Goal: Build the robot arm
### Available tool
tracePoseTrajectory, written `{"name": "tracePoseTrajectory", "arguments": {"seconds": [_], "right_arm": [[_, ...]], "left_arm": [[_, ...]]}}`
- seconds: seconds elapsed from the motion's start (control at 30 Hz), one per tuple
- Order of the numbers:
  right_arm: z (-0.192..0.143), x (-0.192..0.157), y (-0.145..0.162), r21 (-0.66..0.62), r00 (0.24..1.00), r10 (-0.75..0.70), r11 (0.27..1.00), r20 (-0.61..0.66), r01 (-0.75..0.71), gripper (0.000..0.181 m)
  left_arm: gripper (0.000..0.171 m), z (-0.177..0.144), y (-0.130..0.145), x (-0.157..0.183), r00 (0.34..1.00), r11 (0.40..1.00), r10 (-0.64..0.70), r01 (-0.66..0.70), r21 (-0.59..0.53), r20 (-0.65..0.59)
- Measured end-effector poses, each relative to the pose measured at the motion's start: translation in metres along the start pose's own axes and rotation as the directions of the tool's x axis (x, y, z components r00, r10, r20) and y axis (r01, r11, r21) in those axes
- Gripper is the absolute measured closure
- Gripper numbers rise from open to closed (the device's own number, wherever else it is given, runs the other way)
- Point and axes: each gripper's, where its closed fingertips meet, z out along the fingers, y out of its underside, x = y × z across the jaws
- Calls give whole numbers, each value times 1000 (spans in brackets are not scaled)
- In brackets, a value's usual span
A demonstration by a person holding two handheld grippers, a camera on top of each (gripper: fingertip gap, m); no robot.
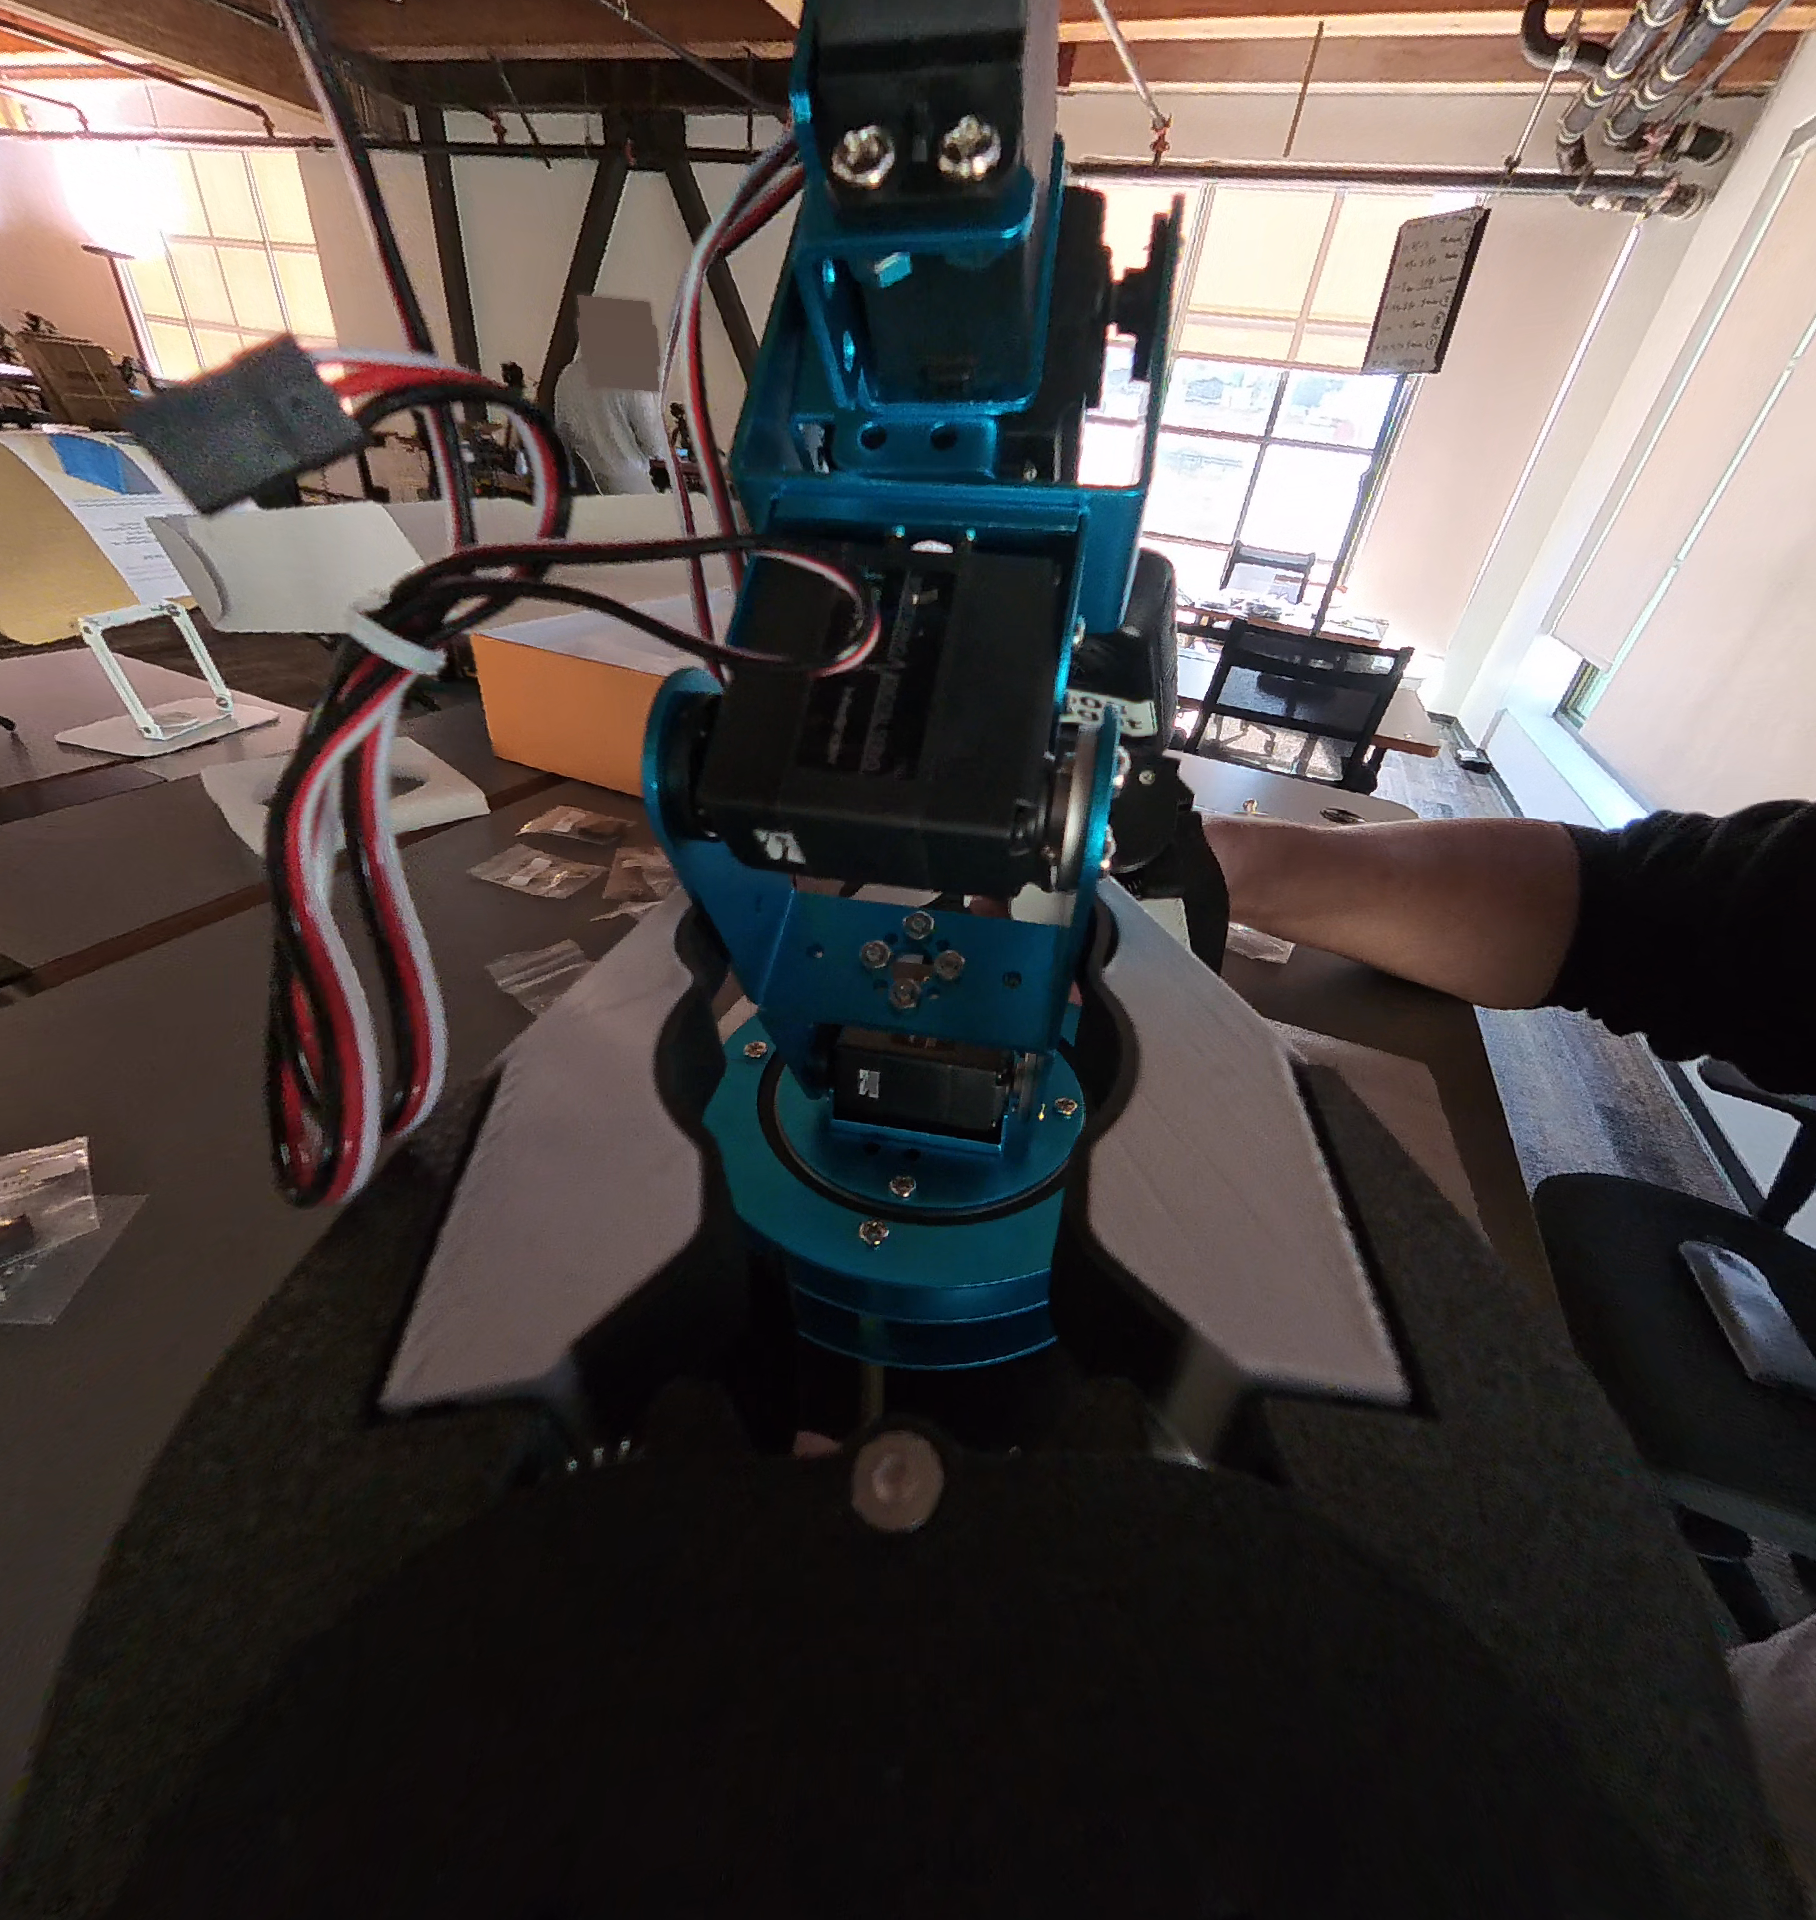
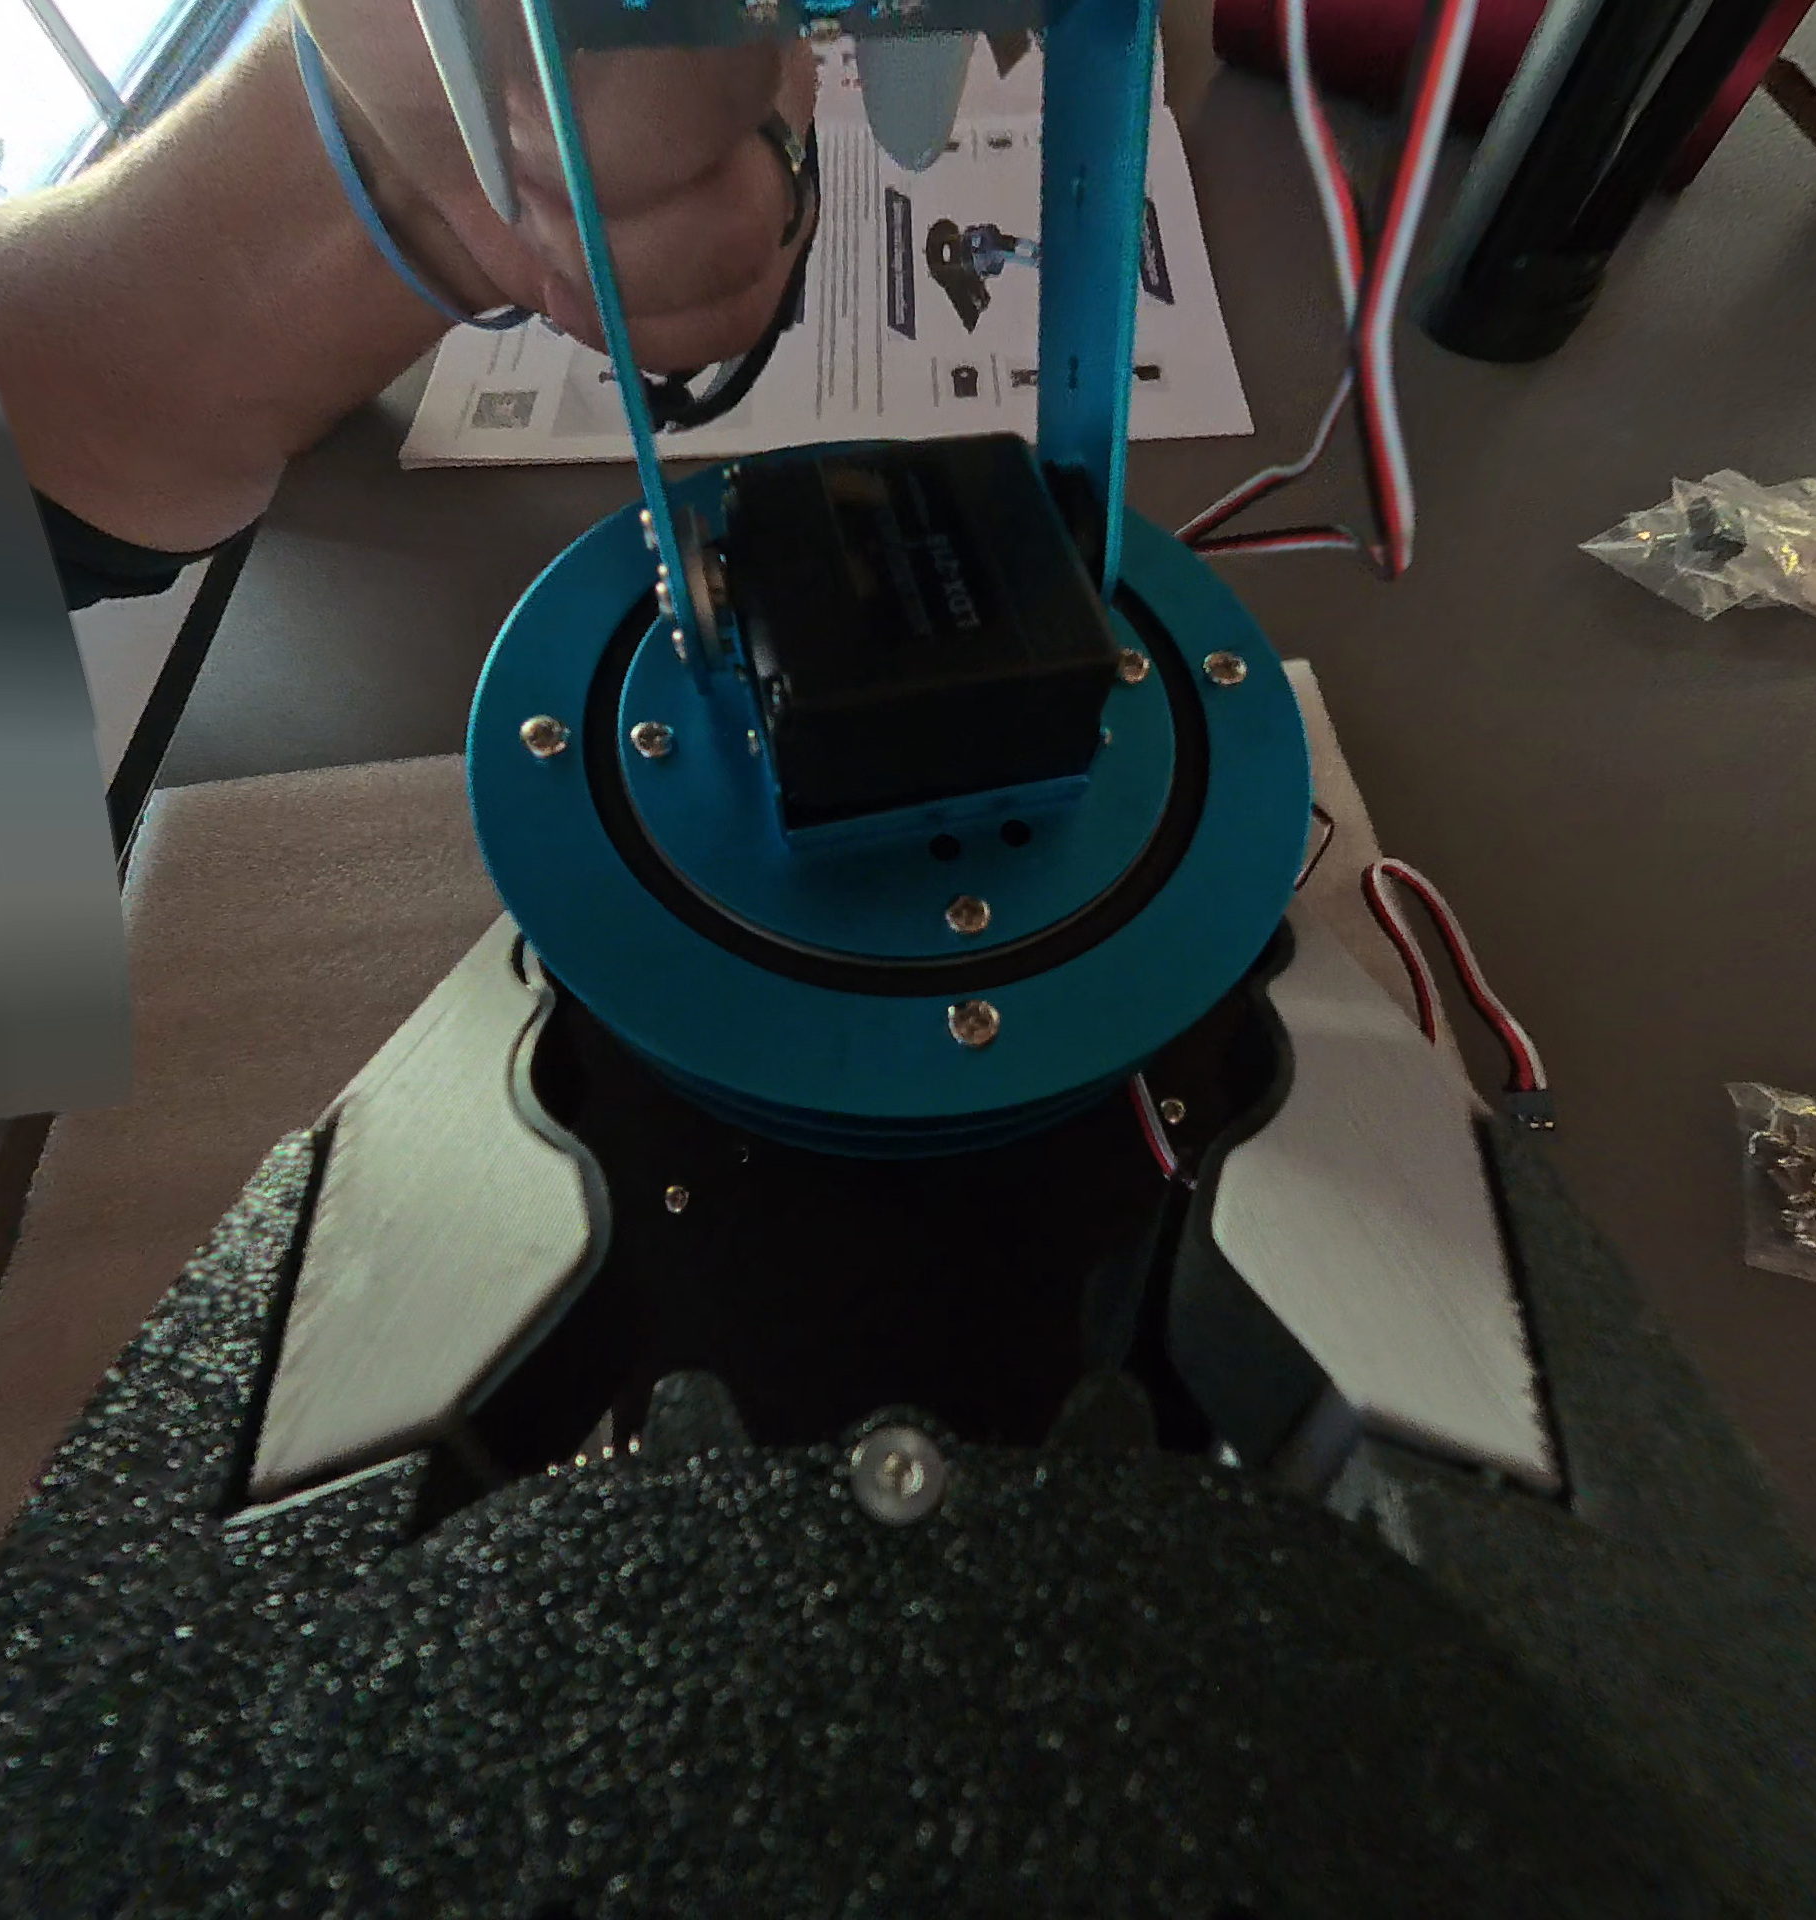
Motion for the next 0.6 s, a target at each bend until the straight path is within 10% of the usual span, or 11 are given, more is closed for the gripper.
{"name": "tracePoseTrajectory", "arguments": {"seconds": [0.6], "right_arm": [[-1,-3,0,4,999,-32,999,-27,32,51]], "left_arm": [[105,-1,1,5,998,998,61,-61,-8,-6]]}}
